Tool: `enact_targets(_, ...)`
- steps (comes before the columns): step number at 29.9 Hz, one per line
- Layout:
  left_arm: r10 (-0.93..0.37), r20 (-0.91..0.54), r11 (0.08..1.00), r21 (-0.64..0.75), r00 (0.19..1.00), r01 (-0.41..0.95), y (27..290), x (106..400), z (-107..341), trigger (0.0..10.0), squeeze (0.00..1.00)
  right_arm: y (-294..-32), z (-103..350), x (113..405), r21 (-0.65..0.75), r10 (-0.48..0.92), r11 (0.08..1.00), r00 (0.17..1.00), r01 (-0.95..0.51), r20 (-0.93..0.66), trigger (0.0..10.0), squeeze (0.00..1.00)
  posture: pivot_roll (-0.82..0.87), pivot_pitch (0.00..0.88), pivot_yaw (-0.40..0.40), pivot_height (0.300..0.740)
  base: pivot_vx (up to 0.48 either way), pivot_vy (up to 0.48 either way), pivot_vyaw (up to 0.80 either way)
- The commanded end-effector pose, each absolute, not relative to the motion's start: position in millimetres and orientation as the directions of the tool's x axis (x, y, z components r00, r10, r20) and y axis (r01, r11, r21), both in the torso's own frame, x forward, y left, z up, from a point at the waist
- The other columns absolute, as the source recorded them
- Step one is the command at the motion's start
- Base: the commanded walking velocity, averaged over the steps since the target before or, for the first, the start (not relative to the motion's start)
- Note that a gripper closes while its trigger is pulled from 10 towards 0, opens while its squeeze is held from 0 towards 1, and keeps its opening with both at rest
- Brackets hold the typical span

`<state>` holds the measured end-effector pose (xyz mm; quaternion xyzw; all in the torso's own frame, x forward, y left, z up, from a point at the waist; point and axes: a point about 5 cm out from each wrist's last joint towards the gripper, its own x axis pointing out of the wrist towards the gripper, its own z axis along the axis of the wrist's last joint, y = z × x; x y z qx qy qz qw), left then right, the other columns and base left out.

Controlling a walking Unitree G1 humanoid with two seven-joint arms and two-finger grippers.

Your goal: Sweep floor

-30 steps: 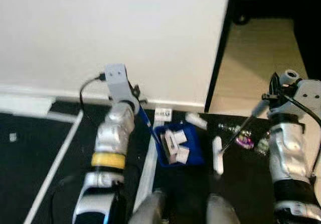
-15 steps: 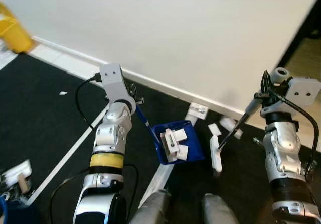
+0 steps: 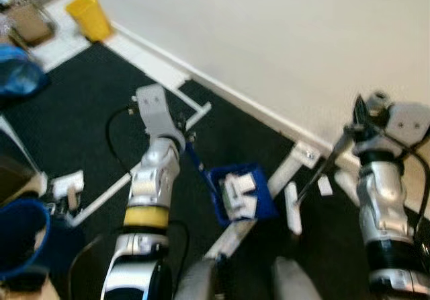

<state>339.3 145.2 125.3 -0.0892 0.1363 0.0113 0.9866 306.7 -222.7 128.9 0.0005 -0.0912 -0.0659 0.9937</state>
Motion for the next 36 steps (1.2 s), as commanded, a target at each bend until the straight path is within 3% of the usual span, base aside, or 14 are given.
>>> enact_targets(1,0.008,-0.249,0.983,-0.177,0.968,-0.053,148,340,129,10.0,0.00,-217,132,308,0.002,-0.106,0.994,0.974,0.108,0.200,10.0,0.00,-0.16,0.096,0.055,0.740,0.000,0.000,0.79)
enact_targets(5,0.025,-0.237,0.979,-0.189,0.971,-0.071,149,340,129,10.0,0.00,-212,134,311,0.000,-0.080,0.997,0.977,0.081,0.200,10.0,0.00,-0.16,0.092,0.027,0.740,0.000,0.000,0.79)
enact_targets(7,0.045,-0.221,0.975,-0.203,0.974,-0.091,149,339,129,10.0,0.00,-206,138,318,-0.005,-0.039,0.999,0.978,0.041,0.204,10.0,0.00,-0.14,0.084,-0.023,0.740,0.000,0.000,0.79)
enact_targets(18,0.131,-0.184,0.967,-0.192,0.974,-0.166,161,329,131,10.0,0.00,-173,151,344,-0.007,0.112,0.994,0.971,-0.113,0.210,10.0,0.00,-0.05,0.069,-0.084,0.740,0.000,0.000,0.79)
enact_targets(36,0.157,-0.173,0.970,-0.155,0.972,-0.185,172,327,137,10.0,0.00,-149,140,347,0.042,0.160,0.984,0.967,-0.171,0.200,10.0,0.00,-0.02,0.072,-0.046,0.740,0.000,0.000,0.79)
